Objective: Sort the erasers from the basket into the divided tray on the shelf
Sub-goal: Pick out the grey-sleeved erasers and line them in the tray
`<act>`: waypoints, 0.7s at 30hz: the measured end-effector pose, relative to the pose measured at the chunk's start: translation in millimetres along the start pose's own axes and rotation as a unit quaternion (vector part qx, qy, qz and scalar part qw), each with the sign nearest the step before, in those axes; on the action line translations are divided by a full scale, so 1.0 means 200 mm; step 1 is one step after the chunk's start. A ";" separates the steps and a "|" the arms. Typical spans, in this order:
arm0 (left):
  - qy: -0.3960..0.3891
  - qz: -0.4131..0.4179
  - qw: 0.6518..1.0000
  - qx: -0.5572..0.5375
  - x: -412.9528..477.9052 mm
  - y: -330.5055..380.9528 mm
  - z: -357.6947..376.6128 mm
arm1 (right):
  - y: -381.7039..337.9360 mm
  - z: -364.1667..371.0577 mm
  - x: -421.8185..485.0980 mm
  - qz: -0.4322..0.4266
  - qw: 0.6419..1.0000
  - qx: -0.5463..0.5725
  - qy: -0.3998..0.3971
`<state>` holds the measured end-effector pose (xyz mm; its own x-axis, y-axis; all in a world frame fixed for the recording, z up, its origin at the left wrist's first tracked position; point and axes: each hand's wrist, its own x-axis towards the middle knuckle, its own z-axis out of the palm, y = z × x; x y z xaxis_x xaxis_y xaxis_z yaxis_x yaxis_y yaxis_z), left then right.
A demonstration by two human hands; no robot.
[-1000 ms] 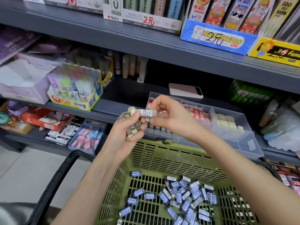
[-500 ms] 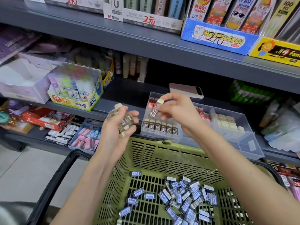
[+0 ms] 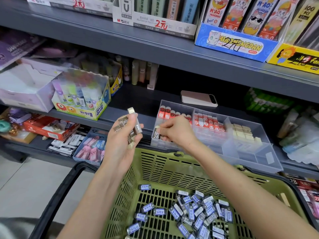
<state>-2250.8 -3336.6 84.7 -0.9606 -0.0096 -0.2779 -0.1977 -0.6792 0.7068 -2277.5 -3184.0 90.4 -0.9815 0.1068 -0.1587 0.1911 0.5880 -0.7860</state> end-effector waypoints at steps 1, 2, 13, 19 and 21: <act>-0.004 -0.001 1.000 0.004 0.00 0.00 0.00 | 0.00 0.00 0.00 -0.006 1.000 -0.020 0.000; -0.010 -0.001 1.000 0.012 -0.01 0.00 0.01 | 0.00 0.00 0.00 -0.015 0.999 -0.036 -0.002; -0.086 -0.012 0.993 0.074 -0.05 -0.01 0.03 | -0.15 -0.08 -0.16 -0.150 0.973 0.147 -0.101; -0.052 -0.017 0.997 0.049 -0.03 -0.01 0.02 | -0.14 -0.19 -0.10 -0.087 0.958 0.267 -0.050; -0.036 -0.021 0.999 0.016 -0.01 -0.01 0.01 | -0.10 -0.24 -0.06 -0.052 0.977 0.208 0.001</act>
<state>-2248.5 -3334.3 85.5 -0.9629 0.0720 -0.2599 -0.2423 -0.6544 0.7163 -2269.2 -3157.5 137.0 -0.9957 0.0658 -0.0650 0.0779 0.2181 -0.9728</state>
